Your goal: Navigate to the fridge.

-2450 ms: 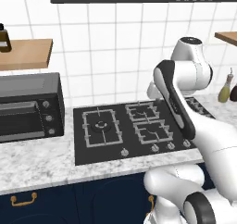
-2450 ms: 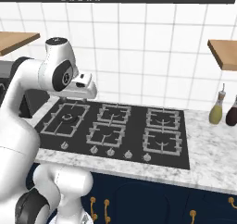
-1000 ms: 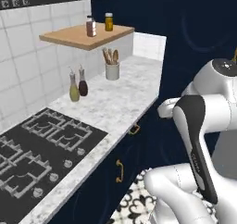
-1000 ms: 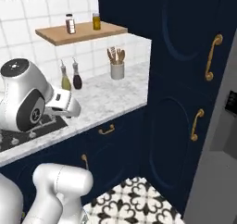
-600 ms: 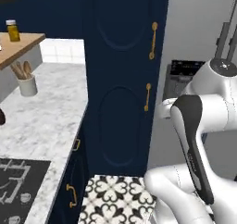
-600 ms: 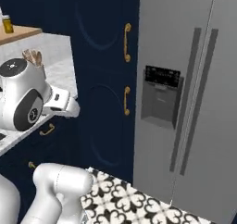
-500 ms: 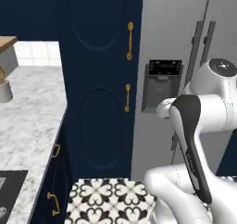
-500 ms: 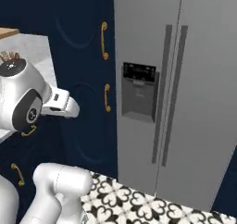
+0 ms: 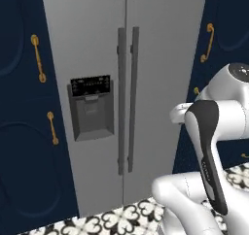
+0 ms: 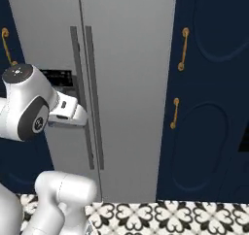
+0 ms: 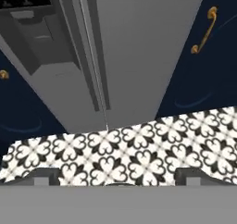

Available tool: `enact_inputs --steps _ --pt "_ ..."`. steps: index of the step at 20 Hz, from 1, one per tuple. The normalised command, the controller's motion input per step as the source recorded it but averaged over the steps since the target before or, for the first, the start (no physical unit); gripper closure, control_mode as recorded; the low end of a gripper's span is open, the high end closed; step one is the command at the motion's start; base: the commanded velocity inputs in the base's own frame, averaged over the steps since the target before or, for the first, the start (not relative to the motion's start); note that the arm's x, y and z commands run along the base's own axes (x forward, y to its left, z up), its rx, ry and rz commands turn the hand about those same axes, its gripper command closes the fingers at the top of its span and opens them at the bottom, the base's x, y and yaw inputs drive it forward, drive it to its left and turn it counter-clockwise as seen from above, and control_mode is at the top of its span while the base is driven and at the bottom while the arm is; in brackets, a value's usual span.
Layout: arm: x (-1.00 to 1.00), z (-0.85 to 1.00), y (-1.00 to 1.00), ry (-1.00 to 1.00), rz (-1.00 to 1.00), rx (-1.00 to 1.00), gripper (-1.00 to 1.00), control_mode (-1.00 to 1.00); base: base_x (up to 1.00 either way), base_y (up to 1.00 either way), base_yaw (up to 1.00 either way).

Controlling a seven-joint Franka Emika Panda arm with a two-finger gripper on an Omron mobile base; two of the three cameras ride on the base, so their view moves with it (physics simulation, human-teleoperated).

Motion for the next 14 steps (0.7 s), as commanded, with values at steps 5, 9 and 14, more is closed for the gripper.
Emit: enact_inputs --steps 5,9,14 --pt "0.00 0.00 0.00 0.00 0.00 0.00 -1.00 1.00 1.00 0.00 -0.10" --pt "0.00 0.00 0.00 0.00 0.00 0.00 -1.00 1.00 0.95 -0.06 0.17" --pt "0.00 0.00 0.00 0.00 0.00 0.00 -1.00 1.00 0.81 -0.52 0.34"
